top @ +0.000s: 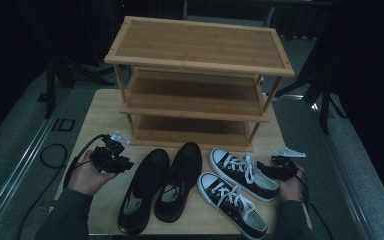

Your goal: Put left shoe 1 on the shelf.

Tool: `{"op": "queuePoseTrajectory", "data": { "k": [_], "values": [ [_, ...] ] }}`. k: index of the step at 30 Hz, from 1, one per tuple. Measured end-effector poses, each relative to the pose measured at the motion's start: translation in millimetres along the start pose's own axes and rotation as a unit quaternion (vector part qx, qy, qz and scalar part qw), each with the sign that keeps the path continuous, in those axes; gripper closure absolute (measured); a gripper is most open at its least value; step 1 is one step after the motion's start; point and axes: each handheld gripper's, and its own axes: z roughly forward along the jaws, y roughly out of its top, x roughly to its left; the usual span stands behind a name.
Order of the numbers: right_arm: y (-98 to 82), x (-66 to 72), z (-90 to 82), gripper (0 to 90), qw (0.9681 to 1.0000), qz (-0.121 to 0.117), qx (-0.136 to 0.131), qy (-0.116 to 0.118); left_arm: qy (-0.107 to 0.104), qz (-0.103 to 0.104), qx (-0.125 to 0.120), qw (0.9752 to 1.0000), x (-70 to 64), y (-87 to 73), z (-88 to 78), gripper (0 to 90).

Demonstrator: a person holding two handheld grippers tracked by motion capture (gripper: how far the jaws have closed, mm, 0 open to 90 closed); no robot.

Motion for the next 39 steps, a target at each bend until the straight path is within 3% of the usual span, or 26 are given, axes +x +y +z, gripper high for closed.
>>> {"op": "queuePoseTrajectory", "data": {
  "k": [11, 27, 34, 39],
  "values": [
    [0.0, -0.1, 0.0, 28.5, 1.0000, 0.000, 0.000, 0.000, -0.004, 0.019, 0.005, 0.9998, -16.3, -0.9, -8.5, 71.3],
    [0.0, 0.0, 0.0, 28.6, 1.0000, 0.000, 0.000, 0.000, -0.004, 0.017, 0.007, 0.9998, -29.0, -10.0, -14.8, 69.9],
    [0.0, -0.1, 0.0, 28.5, 1.0000, 0.000, 0.000, 0.000, -0.015, 0.014, 0.001, 0.9998, -34.0, -12.7, -19.1, 67.5],
    [0.0, -0.1, 0.0, 28.5, 1.0000, 0.000, 0.000, 0.000, -0.019, 0.016, 0.010, 0.9996, -39.2, -13.4, -16.3, 67.3]
  ]
}}
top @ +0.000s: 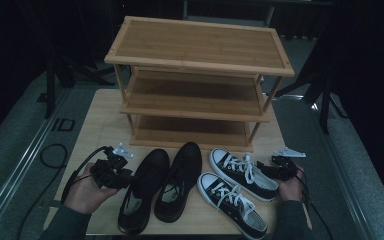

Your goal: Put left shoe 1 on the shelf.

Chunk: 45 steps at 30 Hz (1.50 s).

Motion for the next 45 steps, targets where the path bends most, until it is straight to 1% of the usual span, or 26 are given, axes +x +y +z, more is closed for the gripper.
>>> {"op": "queuePoseTrajectory", "data": {
  "k": [3, 4, 5, 6, 7, 8, 9, 12, 16, 17, 18, 20, 23, 24, 26, 27, 30, 31, 32, 34, 35, 37, 39, 41, 45],
  "values": [
    [0.0, -0.1, 0.0, 28.5, 1.0000, 0.000, 0.000, 0.000, -0.001, -0.001, 0.004, 1.0000, -1.1, -0.1, 2.2, 69.1],
    [0.0, -0.1, 0.0, 28.5, 1.0000, 0.000, 0.000, 0.000, -0.001, -0.001, 0.011, 0.9999, -2.9, -0.8, 6.2, 69.4],
    [0.0, 0.0, 0.0, 28.5, 1.0000, 0.000, 0.000, 0.000, -0.001, -0.001, 0.011, 0.9999, -2.9, -0.8, 6.2, 69.6],
    [0.0, -0.1, 0.0, 28.5, 1.0000, 0.000, 0.000, 0.000, 0.001, 0.001, 0.020, 0.9998, -5.2, -2.0, 10.8, 69.8],
    [0.0, -0.1, 0.0, 28.5, 1.0000, 0.000, 0.000, 0.000, 0.001, 0.001, 0.020, 0.9998, -5.2, -2.0, 10.8, 70.3],
    [0.0, -0.1, 0.0, 28.5, 1.0000, 0.000, 0.000, 0.000, 0.006, 0.000, 0.028, 0.9996, -6.3, -3.3, 14.6, 70.9],
    [0.0, 0.0, 0.0, 28.5, 1.0000, 0.000, 0.000, 0.000, 0.007, 0.000, 0.032, 0.9995, -6.2, -4.0, 16.0, 71.5],
    [0.0, -0.1, 0.0, 28.5, 1.0000, 0.000, 0.000, 0.000, 0.005, -0.002, 0.035, 0.9994, -5.7, -5.5, 19.7, 74.8],
    [0.0, 0.0, 0.0, 28.5, 1.0000, 0.000, 0.000, 0.000, 0.005, -0.004, 0.037, 0.9993, -6.1, -5.7, 23.2, 76.3],
    [0.0, 0.0, 0.0, 28.5, 1.0000, 0.000, 0.000, 0.000, 0.012, -0.005, 0.044, 0.9989, -6.9, -5.5, 28.6, 76.7],
    [0.0, 0.0, 0.0, 28.5, 1.0000, 0.000, 0.000, 0.000, 0.012, -0.005, 0.044, 0.9989, -6.9, -5.5, 28.6, 77.1],
    [0.0, 0.0, 0.0, 28.5, 1.0000, 0.000, 0.000, 0.000, 0.022, -0.006, 0.053, 0.9984, -8.3, -4.5, 36.8, 77.7],
    [0.0, -0.1, 0.0, 28.5, 1.0000, 0.000, 0.000, 0.000, 0.020, -0.011, 0.057, 0.9981, -7.0, -3.6, 43.9, 77.9],
    [0.0, -0.1, 0.0, 28.5, 1.0000, 0.000, 0.000, 0.000, 0.020, -0.011, 0.057, 0.9981, -7.0, -3.6, 43.9, 78.5],
    [0.0, -0.1, 0.0, 28.5, 1.0000, 0.000, 0.000, 0.000, 0.011, -0.019, 0.057, 0.9982, -4.6, -4.0, 47.7, 81.5],
    [0.0, -0.1, 0.0, 28.5, 1.0000, 0.000, 0.000, 0.000, 0.011, -0.019, 0.057, 0.9982, -4.6, -4.0, 47.7, 82.9],
    [0.0, 0.0, 0.0, 28.5, 1.0000, 0.000, 0.000, 0.000, 0.010, -0.035, 0.045, 0.9983, -2.6, -7.2, 44.8, 84.8],
    [0.0, 0.0, 0.0, 28.5, 1.0000, 0.000, 0.000, 0.000, 0.010, -0.035, 0.045, 0.9983, -2.6, -7.2, 44.8, 85.1],
    [0.0, 0.1, 0.0, 28.5, 1.0000, 0.000, 0.000, 0.000, 0.006, -0.047, 0.038, 0.9982, -0.6, -8.8, 43.0, 85.3],
    [0.0, 0.1, 0.0, 28.5, 1.0000, 0.000, 0.000, 0.000, 0.004, -0.053, 0.035, 0.9980, 1.3, -9.4, 42.0, 85.4],
    [0.0, 0.1, 0.0, 28.5, 1.0000, 0.000, 0.000, -0.001, 0.005, -0.060, 0.032, 0.9977, 2.1, -9.7, 41.7, 85.4],
    [0.0, 0.1, 0.0, 28.5, 1.0000, 0.000, 0.000, 0.000, 0.005, -0.060, 0.032, 0.9977, 2.1, -9.7, 41.7, 85.6],
    [0.0, 0.0, 0.0, 28.5, 1.0000, 0.000, 0.000, 0.000, 0.008, -0.067, 0.027, 0.9973, 4.8, -9.1, 40.7, 85.8],
    [0.1, 0.1, 0.0, 28.5, 1.0000, 0.000, 0.000, -0.001, 0.004, -0.076, 0.023, 0.9968, 8.1, -8.6, 40.9, 85.8],
    [0.0, 0.0, 0.0, 28.5, 1.0000, 0.000, 0.000, 0.000, -0.001, -0.079, 0.020, 0.9967, 11.4, -8.9, 40.7, 86.0]
  ]
}}
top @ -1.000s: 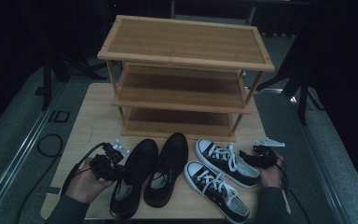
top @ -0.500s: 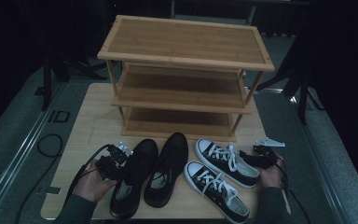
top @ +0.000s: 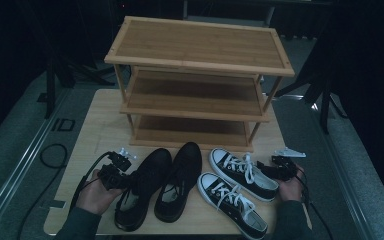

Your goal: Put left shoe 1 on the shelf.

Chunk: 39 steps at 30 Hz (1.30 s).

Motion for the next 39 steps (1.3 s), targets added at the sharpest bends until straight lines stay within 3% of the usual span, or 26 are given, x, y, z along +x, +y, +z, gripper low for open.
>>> {"op": "queuePoseTrajectory", "data": {
  "k": [14, 28, 39],
  "values": [
    [0.0, 0.0, 0.0, 28.5, 1.0000, 0.000, 0.000, 0.000, -0.006, -0.021, -0.026, 0.9994, 14.4, 4.9, -7.3, 86.2],
    [0.0, -0.1, 0.0, 28.5, 1.0000, 0.000, 0.000, 0.000, 0.029, -0.035, -0.047, 0.9979, 26.7, 24.3, -13.1, 86.1],
    [0.0, -0.1, 0.0, 28.5, 1.0000, 0.001, 0.000, 0.001, 0.053, -0.057, -0.069, 0.9946, 37.8, 53.0, -7.1, 86.0]
  ]
}}
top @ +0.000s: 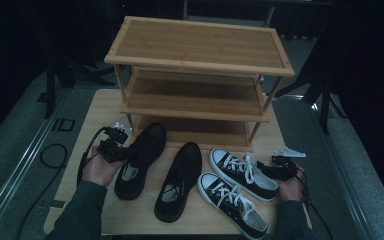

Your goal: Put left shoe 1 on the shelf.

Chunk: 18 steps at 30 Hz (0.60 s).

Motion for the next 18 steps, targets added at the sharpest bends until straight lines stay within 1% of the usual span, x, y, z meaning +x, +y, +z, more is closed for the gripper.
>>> {"op": "queuePoseTrajectory", "data": {
  "k": [1, 2, 4, 5, 7, 8, 9, 11, 13, 14, 17, 18],
  "values": [
    [0.0, 0.0, 0.0, 28.5, 1.0000, 0.000, 0.000, 0.000, 0.006, -0.008, -0.004, 0.9999, 1.2, 6.8, 4.7, 86.1],
    [0.0, 0.0, 0.0, 28.5, 1.0000, 0.000, 0.000, 0.000, 0.006, -0.008, -0.004, 0.9999, 1.2, 6.8, 4.7, 86.1],
    [0.0, 0.1, 0.0, 28.5, 1.0000, -0.001, 0.000, 0.000, 0.014, -0.015, -0.009, 0.9998, 2.0, 15.2, 11.0, 86.0],
    [0.0, 0.2, 0.0, 28.5, 1.0000, 0.000, 0.000, -0.001, 0.014, -0.015, -0.009, 0.9998, 2.0, 15.2, 11.0, 86.0],
    [0.1, 0.2, 0.0, 28.5, 1.0000, -0.001, 0.000, -0.001, 0.020, -0.017, -0.009, 0.9996, 2.4, 20.7, 15.1, 86.0],
    [0.0, 0.0, 0.0, 28.5, 1.0000, -0.001, 0.000, 0.000, 0.023, -0.016, -0.008, 0.9996, 3.2, 26.1, 19.1, 86.0],
    [0.1, 0.1, 0.0, 28.5, 1.0000, -0.001, 0.000, -0.001, 0.023, -0.016, -0.008, 0.9996, 3.2, 26.1, 19.1, 86.0],
    [0.1, 0.1, 0.0, 28.5, 1.0000, -0.001, 0.000, -0.001, 0.029, -0.017, -0.007, 0.9994, 3.6, 31.2, 23.0, 86.0],
    [0.1, 0.1, 0.0, 28.5, 1.0000, -0.001, 0.000, -0.001, 0.029, -0.018, -0.009, 0.9994, 3.5, 32.9, 24.4, 86.0],
    [0.1, 0.1, 0.0, 28.5, 1.0000, 0.000, 0.000, -0.001, 0.033, -0.019, -0.011, 0.9992, 3.2, 37.4, 27.6, 86.0],
    [0.1, 0.1, 0.0, 28.5, 1.0000, 0.000, 0.000, 0.000, 0.041, -0.021, -0.014, 0.9988, 2.9, 41.7, 32.2, 85.9],
    [0.2, 0.0, 0.1, 28.5, 1.0000, 0.000, 0.000, -0.001, 0.044, -0.024, -0.014, 0.9986, 4.6, 43.6, 35.0, 85.8]
  ]
}}
